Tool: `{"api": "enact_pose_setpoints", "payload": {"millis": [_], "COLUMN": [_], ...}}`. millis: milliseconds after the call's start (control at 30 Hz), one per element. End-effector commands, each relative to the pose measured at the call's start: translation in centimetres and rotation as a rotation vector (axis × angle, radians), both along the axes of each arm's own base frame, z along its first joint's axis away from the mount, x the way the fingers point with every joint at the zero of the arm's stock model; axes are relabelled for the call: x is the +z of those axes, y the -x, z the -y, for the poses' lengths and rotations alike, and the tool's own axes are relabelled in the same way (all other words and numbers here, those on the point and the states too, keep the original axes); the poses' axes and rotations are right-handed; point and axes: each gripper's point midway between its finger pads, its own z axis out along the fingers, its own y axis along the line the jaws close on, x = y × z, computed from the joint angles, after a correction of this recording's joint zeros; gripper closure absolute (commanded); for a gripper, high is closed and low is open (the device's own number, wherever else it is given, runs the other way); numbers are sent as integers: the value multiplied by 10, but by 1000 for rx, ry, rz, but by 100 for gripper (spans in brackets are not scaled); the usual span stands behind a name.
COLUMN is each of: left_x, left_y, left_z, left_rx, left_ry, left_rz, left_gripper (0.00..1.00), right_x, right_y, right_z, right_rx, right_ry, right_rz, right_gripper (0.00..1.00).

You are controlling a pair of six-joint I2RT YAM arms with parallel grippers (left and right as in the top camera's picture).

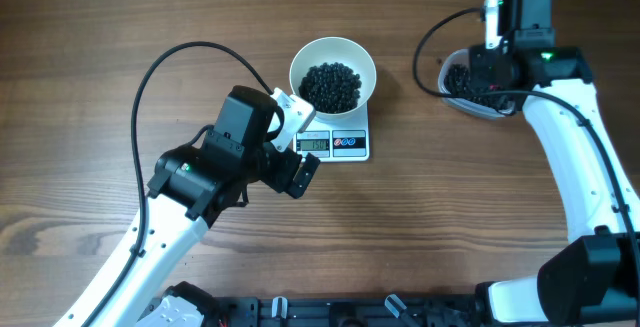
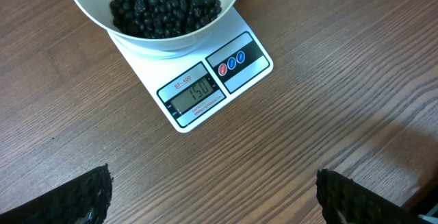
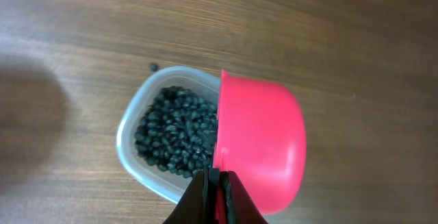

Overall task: Scoop item into bowl and weigh 150g on scale
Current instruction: 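Carry the scoop back and lower it into the bean tub, then release the pink scoop in the tub and withdraw the right gripper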

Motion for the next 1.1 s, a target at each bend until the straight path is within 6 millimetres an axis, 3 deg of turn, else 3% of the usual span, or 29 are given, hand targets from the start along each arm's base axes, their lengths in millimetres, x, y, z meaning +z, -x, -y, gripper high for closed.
{"api": "enact_pose_setpoints", "payload": {"millis": [0,367,433,500,567,667,833,1067], "left_x": [8,8,8,8,8,8,8,8], "left_y": [-1,-1,-1,-1,-1,-1,-1,-1], "left_z": [1,1,1,1,1,1,1,1], "left_rx": [-14,-14,-14,-14,-14,-14,-14,-14], "left_ry": [16,16,16,16,16,16,16,16], "left_rz": [21,21,21,21,21,21,21,21], "left_gripper": [0,0,0,0,0,0,0,0], "right_x": [16,16,15,12,12,7,-4,-37], "right_y": [0,0,0,-2,-3,6,8,-5], "right_z": [0,-4,-7,-27,-36,-22,-3,-2], "right_rx": [51,76,5,25,-62,-193,-278,-296], "right_ry": [91,97,15,-156,-377,-545,-525,-520], "right_rz": [27,23,43,48,52,6,-11,-65], "right_gripper": [96,96,96,96,96,96,96,96]}}
